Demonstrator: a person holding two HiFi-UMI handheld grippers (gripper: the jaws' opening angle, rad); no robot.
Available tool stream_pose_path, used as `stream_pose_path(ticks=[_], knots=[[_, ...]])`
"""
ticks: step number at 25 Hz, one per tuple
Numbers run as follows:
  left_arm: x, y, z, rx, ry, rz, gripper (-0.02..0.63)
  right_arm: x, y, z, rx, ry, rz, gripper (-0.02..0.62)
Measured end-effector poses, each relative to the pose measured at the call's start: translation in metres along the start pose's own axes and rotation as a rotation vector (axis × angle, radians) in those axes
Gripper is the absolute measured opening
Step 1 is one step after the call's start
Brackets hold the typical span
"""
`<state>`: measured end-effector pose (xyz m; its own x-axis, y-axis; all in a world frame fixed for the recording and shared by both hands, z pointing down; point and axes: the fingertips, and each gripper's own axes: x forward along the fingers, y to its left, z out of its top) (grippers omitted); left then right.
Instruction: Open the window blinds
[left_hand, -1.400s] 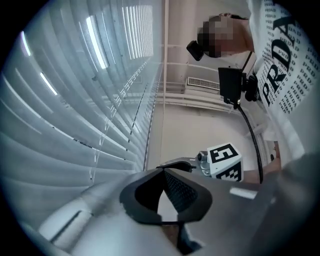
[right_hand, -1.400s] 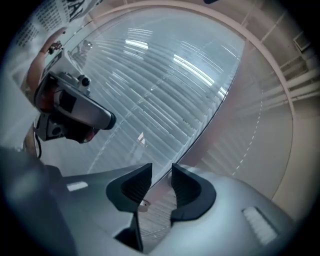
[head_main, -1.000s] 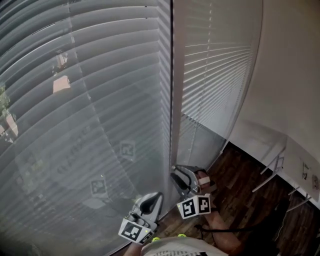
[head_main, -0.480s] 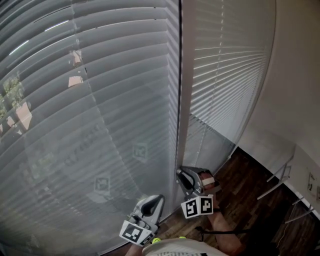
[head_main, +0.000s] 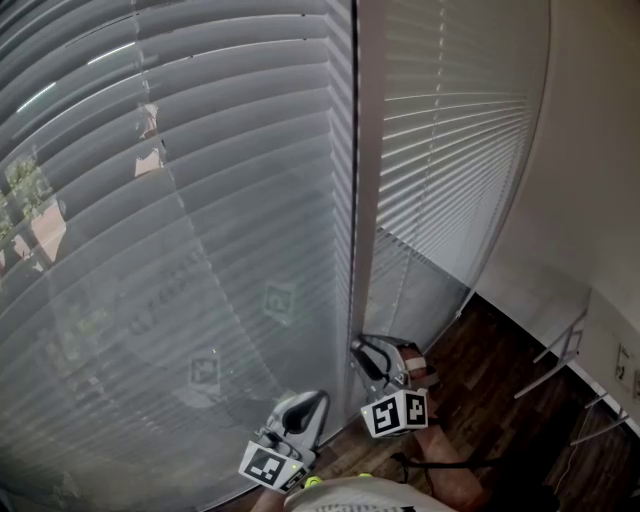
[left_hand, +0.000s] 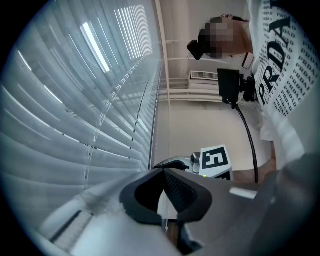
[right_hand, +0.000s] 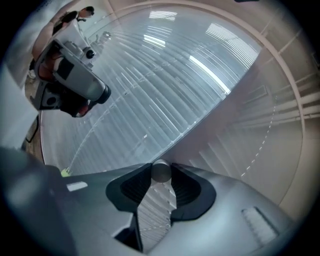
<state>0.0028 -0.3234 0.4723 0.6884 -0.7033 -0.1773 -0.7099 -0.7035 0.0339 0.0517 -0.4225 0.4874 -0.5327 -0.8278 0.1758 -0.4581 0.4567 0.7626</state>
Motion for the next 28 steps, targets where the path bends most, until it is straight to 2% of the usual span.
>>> stream_pose_path(ticks=[7, 17, 23, 28], knots=[[0.001, -0.001, 0.006, -0.028, -0.026, 0.001, -0.009, -0.001, -0.004, -0.002, 0.326, -0.056, 0.041, 0.123], [-0.001, -0.001, 0.001, -0.010, -0.002, -0.013, -0.009, 0.000, -0.010, -0.008, 0.831, -0.149, 0.091, 0.121], [0.000, -0.002, 0.001, -0.012, -0.006, -0.015, -0.009, 0.000, -0.012, -0.008, 0.893, -0.162, 0.099, 0.121], [0.000, -0.003, 0.002, -0.020, -0.011, -0.016, -0.009, 0.000, -0.012, -0.008, 0.898, -0.164, 0.096, 0.123]])
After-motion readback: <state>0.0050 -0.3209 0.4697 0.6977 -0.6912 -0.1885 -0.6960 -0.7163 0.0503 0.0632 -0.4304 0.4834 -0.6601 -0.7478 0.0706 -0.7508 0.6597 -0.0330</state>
